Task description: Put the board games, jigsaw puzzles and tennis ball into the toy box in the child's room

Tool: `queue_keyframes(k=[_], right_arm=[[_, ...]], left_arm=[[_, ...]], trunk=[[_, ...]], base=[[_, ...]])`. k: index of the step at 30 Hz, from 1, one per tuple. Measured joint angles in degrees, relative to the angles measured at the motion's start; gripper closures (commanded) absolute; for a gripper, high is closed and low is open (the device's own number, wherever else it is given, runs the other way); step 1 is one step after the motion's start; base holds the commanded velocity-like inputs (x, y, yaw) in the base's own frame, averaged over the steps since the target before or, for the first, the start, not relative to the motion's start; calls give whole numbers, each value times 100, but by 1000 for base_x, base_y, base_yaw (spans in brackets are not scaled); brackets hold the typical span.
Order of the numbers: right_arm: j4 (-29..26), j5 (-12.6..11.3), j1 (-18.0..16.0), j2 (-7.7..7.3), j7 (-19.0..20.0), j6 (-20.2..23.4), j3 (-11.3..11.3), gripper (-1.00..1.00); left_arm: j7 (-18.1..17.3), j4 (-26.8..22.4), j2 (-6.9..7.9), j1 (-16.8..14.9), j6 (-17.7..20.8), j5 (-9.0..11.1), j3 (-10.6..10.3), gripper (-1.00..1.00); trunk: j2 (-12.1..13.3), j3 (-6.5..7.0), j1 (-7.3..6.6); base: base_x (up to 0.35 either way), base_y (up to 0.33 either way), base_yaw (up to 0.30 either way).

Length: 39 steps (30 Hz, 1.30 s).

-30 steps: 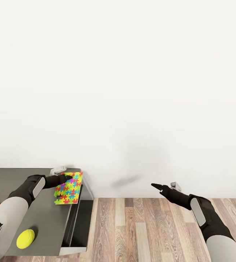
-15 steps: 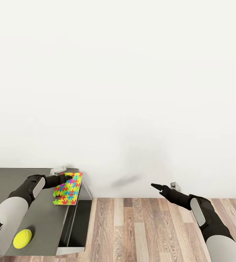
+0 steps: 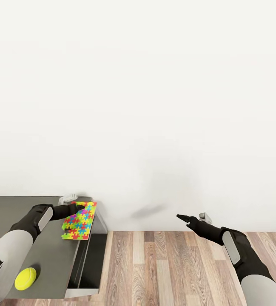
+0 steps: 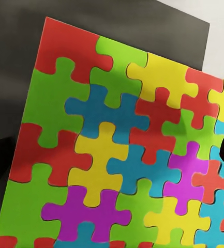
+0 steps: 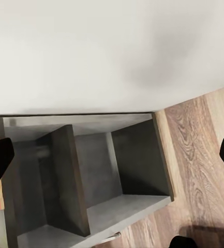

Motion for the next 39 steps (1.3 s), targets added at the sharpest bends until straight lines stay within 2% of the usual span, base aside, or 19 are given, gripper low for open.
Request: queue_keyframes(k=[8, 13, 18, 28, 31, 33, 35, 37, 38, 39], right_arm=[[0, 8, 0, 0, 1, 0, 0, -100], [0, 9, 0, 0, 0, 0, 0, -100], [0, 9, 0, 0, 5, -4, 0, -100], [5, 9, 0, 0, 1, -8, 0, -100], [7, 9, 0, 0, -1, -8, 3, -100], [15, 17, -6, 4, -8, -8, 6, -100], [70, 23, -13, 18, -8, -13, 10, -100], [111, 26, -15, 50, -9, -16, 10, -100], [143, 33, -15, 100, -10, -21, 10, -100], [155, 38, -16, 136, -12, -24, 10, -100]], left_arm=[[0, -15, 40, 0, -30, -4, 25, -100], [-85, -221, 74, 3, -63, 18, 45, -100], [-440, -443, 180, 14, -62, 25, 55, -100], [-869, -491, 416, 18, -26, 42, 72, -100], [-1258, -494, 526, 18, 21, 53, 75, -100], [-1715, -496, 636, 18, 116, 60, 78, -100], [-2480, -499, 812, 18, 322, 62, 83, -100], [-2905, -502, 900, 18, 415, 60, 86, -100], [-3314, -502, 980, 18, 478, 59, 86, -100], [-3527, -503, 1019, 18, 502, 55, 86, -100]], trunk=[[0, 0, 0], [0, 0, 0], [0, 0, 0], [0, 0, 0], [0, 0, 0], [0, 0, 0], [0, 0, 0], [0, 0, 0], [0, 0, 0], [0, 0, 0]], base=[[0, 0, 0], [0, 0, 0], [0, 0, 0], [0, 0, 0], [0, 0, 0], [0, 0, 0], [0, 0, 0], [0, 0, 0], [0, 0, 0], [0, 0, 0]])
